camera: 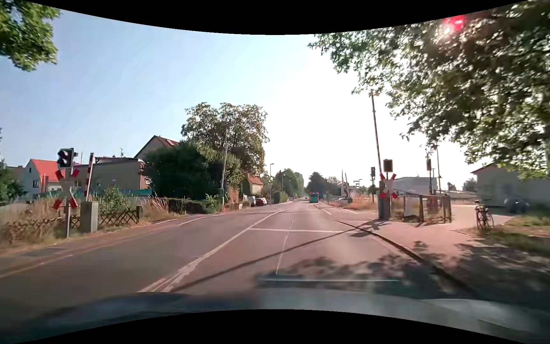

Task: Follow the waypoints while adhering to traffic rules and regulations

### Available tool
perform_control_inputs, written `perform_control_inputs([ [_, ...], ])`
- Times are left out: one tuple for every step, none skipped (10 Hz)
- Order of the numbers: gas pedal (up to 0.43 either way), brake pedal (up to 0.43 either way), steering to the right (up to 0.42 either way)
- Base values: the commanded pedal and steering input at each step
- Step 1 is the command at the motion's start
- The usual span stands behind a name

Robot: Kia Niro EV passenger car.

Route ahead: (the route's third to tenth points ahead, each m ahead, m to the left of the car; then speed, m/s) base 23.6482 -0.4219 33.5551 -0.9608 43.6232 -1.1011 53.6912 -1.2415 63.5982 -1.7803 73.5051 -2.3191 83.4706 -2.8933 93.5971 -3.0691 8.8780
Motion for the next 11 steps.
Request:
perform_control_inputs([
  [0.189,0.0,-0.016],
  [0.189,0.0,-0.005],
  [0.189,0.0,0.001],
  [0.189,0.0,0.007],
  [0.189,0.0,0.01],
  [0.189,0.0,0.013],
  [0.189,0.0,0.013],
  [0.189,0.0,0.014],
  [0.189,0.0,0.013],
  [0.189,0.0,0.013],
  [0.189,0.0,0.013],
])
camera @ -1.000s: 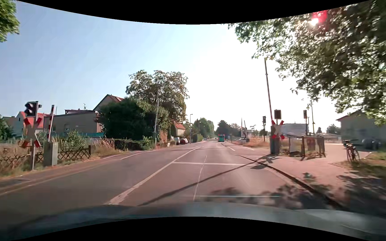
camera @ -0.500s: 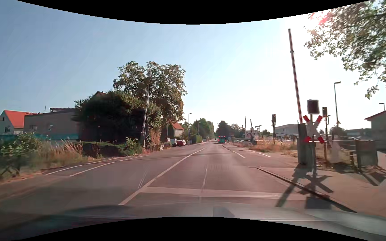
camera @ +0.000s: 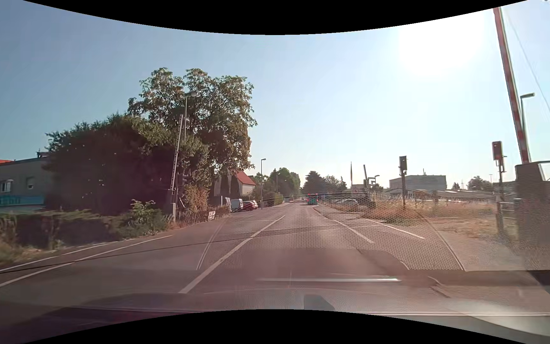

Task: Follow the waypoints while adhering to traffic rules and regulations

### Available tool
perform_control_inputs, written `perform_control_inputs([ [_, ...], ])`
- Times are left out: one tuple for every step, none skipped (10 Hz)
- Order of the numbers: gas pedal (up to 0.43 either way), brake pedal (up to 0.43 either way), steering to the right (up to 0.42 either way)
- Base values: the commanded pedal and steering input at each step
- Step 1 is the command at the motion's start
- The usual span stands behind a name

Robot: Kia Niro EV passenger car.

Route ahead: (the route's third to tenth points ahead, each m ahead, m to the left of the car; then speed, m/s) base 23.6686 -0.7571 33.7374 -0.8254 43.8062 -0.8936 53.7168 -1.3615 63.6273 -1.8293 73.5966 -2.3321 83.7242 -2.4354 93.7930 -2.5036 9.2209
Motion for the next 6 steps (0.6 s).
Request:
perform_control_inputs([
  [0.189,0.0,0.012],
  [0.189,0.0,0.009],
  [0.189,0.0,0.008],
  [0.189,0.0,0.008],
  [0.189,0.0,0.007],
  [0.189,0.0,0.008],
])
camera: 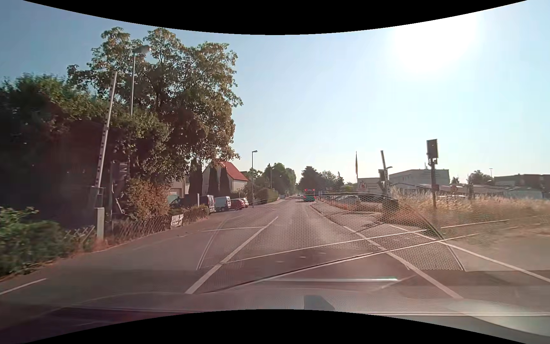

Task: Follow the waypoints while adhering to traffic rules and regulations

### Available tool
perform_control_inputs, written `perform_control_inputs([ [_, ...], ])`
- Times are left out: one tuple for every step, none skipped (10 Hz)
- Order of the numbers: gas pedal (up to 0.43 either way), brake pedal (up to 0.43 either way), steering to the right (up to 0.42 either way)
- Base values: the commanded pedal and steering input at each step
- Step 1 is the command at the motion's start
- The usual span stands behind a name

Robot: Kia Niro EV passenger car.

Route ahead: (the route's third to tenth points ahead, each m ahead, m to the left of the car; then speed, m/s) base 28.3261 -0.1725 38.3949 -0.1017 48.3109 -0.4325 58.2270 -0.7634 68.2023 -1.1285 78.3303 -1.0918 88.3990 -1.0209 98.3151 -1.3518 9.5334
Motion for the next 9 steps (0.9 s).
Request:
perform_control_inputs([
  [0.189,0.0,0.006],
  [0.189,0.0,0.003],
  [0.189,0.0,0.003],
  [0.177,0.0,0.003],
  [0.177,0.0,0.003],
  [0.177,0.0,0.001],
  [0.177,0.0,0.001],
  [0.15,0.0,-0.004],
  [0.15,0.0,-0.007],
])
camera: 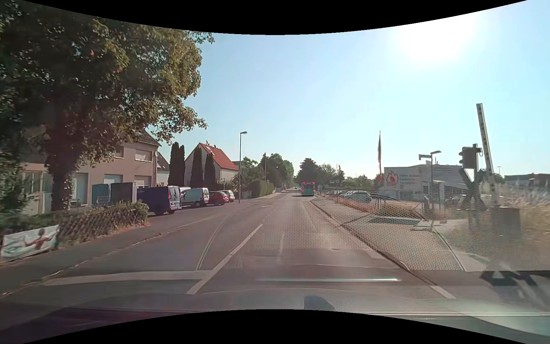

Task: Follow the waypoints while adhering to traffic rules and regulations

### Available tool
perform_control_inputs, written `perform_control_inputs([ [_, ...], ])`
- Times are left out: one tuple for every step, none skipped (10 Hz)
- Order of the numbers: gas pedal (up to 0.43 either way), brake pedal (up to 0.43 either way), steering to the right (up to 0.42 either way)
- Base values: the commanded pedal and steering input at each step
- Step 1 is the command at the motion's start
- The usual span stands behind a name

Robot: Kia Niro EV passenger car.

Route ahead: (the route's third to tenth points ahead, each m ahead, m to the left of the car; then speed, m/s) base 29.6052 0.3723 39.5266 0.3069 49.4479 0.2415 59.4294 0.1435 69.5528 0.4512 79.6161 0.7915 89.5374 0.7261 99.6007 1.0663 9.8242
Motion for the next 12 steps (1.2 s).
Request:
perform_control_inputs([
  [0.15,0.0,-0.007],
  [0.138,0.0,-0.005],
  [0.138,0.0,-0.004],
  [0.138,0.0,-0.004],
  [0.118,0.0,-0.003],
  [0.118,0.0,-0.002],
  [0.118,0.0,-0.001],
  [0.118,0.0,0.0],
  [0.118,0.0,-0.002],
  [0.118,0.0,-0.002],
  [0.118,0.0,-0.002],
  [0.118,0.0,-0.001],
])
